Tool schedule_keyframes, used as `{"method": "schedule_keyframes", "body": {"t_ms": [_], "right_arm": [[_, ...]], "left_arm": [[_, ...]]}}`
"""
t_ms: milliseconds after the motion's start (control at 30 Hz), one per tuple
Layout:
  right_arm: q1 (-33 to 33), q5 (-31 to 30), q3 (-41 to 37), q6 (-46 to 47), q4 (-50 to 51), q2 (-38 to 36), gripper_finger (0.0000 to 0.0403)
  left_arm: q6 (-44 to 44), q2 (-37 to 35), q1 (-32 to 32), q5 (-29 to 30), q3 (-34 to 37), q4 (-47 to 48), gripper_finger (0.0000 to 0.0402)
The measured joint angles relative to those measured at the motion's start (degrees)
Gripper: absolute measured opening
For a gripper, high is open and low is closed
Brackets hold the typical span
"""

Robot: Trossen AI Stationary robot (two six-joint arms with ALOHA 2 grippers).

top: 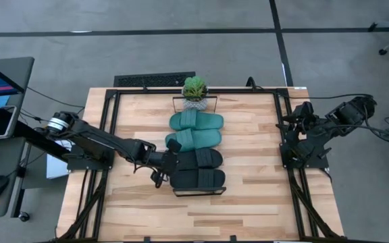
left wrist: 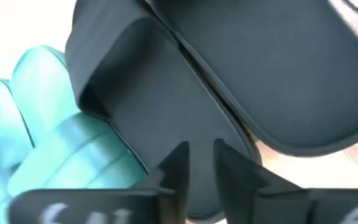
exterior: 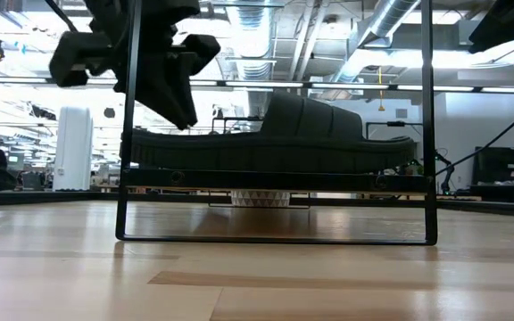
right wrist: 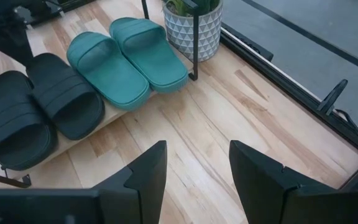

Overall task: Pick and place slides into the shelf
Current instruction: Return to Home Position

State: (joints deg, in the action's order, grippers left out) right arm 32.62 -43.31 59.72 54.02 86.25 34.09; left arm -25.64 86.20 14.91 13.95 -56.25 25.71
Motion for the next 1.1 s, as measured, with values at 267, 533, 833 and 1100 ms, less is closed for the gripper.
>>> {"method": "schedule_keyframes", "body": {"t_ms": [267,533,833,1100], "right_arm": [[0.0,0.0,0.0,0.0,0.0,0.0,0.0166],[0.0,0.0,0.0,0.0,-0.2,0.0,0.0166],[0.0,0.1,0.0,0.0,-1.4,0.0,0.0166],[0.0,1.3,0.0,0.0,-1.4,0.0,0.0166]], "left_arm": [[-0.2,-2.2,0.5,-0.2,0.0,0.8,0.0002],[-0.3,-2.2,0.5,-0.8,0.0,0.3,0.0000],[6.6,-2.2,2.3,-6.0,0.0,2.9,0.0000],[16.3,-2.2,4.5,-6.6,0.0,4.3,0.0000]]}}
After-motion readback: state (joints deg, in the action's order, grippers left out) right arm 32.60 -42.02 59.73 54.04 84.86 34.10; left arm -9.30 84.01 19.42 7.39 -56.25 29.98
